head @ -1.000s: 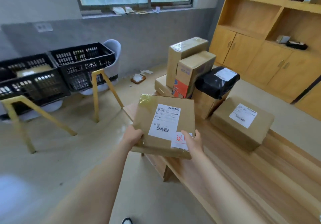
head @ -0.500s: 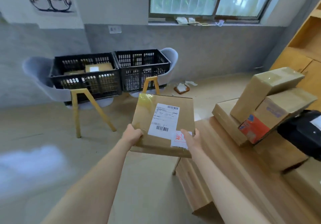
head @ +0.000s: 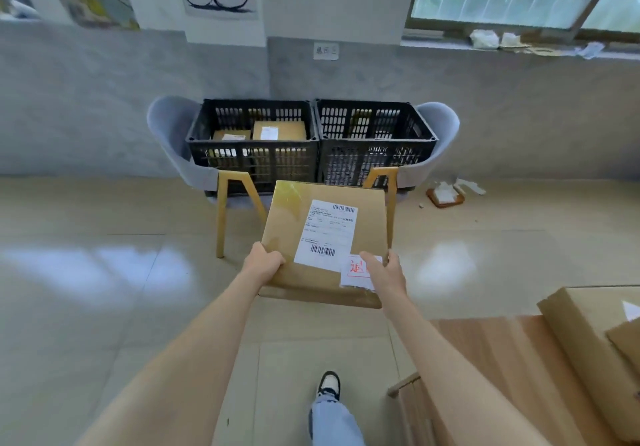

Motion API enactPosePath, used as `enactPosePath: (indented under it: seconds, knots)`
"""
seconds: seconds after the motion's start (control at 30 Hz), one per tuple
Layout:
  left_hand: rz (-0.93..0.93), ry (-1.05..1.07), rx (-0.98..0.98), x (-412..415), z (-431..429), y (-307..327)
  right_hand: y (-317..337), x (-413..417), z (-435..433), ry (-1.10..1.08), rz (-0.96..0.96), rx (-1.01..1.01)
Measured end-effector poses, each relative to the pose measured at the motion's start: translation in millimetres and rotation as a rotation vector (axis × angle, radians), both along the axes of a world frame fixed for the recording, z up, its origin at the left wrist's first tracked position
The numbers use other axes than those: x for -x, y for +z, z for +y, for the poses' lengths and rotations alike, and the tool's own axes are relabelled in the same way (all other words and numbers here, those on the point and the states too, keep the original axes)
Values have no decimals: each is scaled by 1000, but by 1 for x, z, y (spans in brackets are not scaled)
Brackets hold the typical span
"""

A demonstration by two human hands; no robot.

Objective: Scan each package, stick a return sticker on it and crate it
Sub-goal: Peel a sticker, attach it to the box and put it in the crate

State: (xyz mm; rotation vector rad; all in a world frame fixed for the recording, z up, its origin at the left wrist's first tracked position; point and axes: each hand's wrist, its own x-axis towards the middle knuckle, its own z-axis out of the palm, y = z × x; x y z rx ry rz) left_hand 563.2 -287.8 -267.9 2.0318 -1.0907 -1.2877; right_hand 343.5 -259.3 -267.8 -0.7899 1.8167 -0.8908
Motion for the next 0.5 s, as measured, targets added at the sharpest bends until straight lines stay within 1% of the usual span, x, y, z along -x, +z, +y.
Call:
enactPosePath:
  seconds: [0.17, 0.33, 0.5]
  knots:
    - [-14, 90, -12, -9, -73, 3, 2, -7, -94, 94, 2, 3]
    - [16, 169, -16, -14, -146, 18, 16, -11, -188, 180, 28, 18]
    - [29, 244, -21, -22, -201, 31, 32, -24, -257, 260, 59, 21]
